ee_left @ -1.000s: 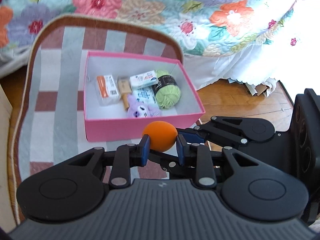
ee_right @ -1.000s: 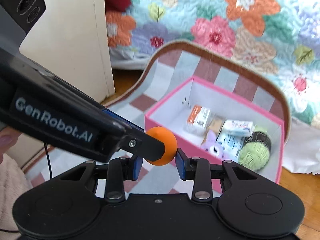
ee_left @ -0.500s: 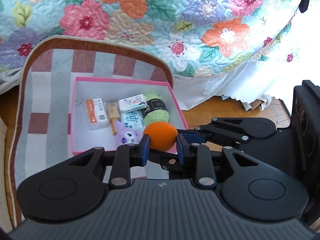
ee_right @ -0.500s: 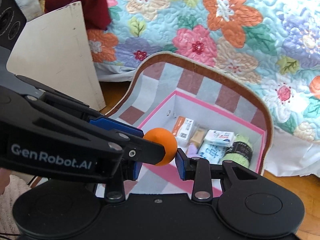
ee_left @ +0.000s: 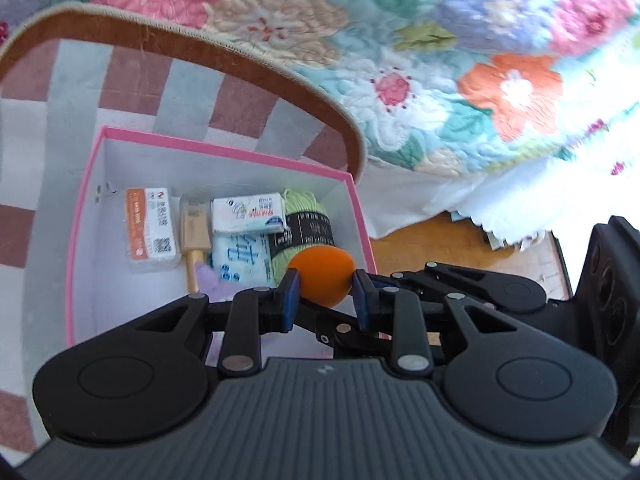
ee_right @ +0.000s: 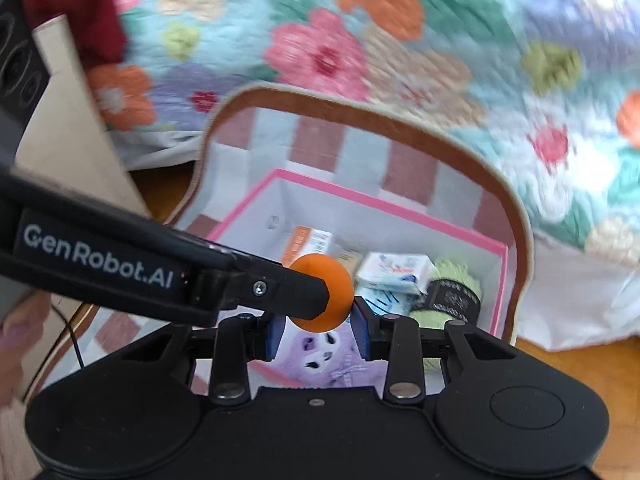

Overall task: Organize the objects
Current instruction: 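Carry the orange ball over the pink box and lower it in, then open the left gripper to release the orange ball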

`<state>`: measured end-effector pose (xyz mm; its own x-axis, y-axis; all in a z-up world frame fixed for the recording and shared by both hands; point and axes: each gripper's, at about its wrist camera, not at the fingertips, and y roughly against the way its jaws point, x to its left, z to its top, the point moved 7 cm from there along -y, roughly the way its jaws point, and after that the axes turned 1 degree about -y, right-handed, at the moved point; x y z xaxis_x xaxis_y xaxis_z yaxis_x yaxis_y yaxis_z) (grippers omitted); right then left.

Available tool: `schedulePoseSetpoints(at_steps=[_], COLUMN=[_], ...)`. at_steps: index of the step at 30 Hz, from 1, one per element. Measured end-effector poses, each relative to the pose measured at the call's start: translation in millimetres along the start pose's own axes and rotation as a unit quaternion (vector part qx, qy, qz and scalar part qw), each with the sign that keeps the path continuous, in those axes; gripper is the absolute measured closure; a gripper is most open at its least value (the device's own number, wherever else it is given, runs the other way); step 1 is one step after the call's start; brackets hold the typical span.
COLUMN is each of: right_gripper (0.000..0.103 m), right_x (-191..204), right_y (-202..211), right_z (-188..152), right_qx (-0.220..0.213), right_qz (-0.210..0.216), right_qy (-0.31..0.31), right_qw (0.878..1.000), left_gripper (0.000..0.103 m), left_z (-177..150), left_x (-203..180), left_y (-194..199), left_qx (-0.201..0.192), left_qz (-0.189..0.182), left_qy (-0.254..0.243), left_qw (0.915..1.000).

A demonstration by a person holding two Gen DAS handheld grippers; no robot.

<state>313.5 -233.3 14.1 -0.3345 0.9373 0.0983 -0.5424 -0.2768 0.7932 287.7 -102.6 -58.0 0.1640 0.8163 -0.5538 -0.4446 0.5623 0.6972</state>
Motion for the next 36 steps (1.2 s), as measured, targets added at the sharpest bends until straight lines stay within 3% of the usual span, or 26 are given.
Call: schedulePoseSetpoints(at_steps=[5,9,15,21,25,30,36], right_gripper=[0.062,0.062,0.063,0.062,0.061,0.063,0.066], right_x=[-23,-37,-45,-53,-55,-56,-56], right_y=[-35,-65,-101,-117,-122,-107,-108], right_z=[8,4,-9,-16,-19,-25,-24], right_qx=[0.037,0.066,0.112,0.11,0.113,0.096,0.085], right_qz=[0.014,0.032,0.035,0.026,0.011,0.012,0.007], right_qy=[-0.027,-0.049,-0.055,-0.056,-0.031,-0.021,-0.022], right_qw=[0.999,0.996,0.992,0.992,0.993,0.995,0.996], left_gripper=[0.076,0.076,0.076,0.075,0.073,0.064,0.056], left_z=[9,2,-7,-5,-4,-14,-17], left_x=[22,41,62,76,78,80,73], left_y=[-37,-61,-90,-111,-110,-103,-87], left_qx=[0.01,-0.004,0.013,0.014,0.004,0.01,0.007], left_qz=[0.01,0.016,0.019,0.023,0.061,0.063,0.093], left_qy=[0.024,0.039,0.069,0.096,0.073,0.074,0.046], left_qw=[0.9996,0.9991,0.9973,0.995,0.9954,0.9952,0.9946])
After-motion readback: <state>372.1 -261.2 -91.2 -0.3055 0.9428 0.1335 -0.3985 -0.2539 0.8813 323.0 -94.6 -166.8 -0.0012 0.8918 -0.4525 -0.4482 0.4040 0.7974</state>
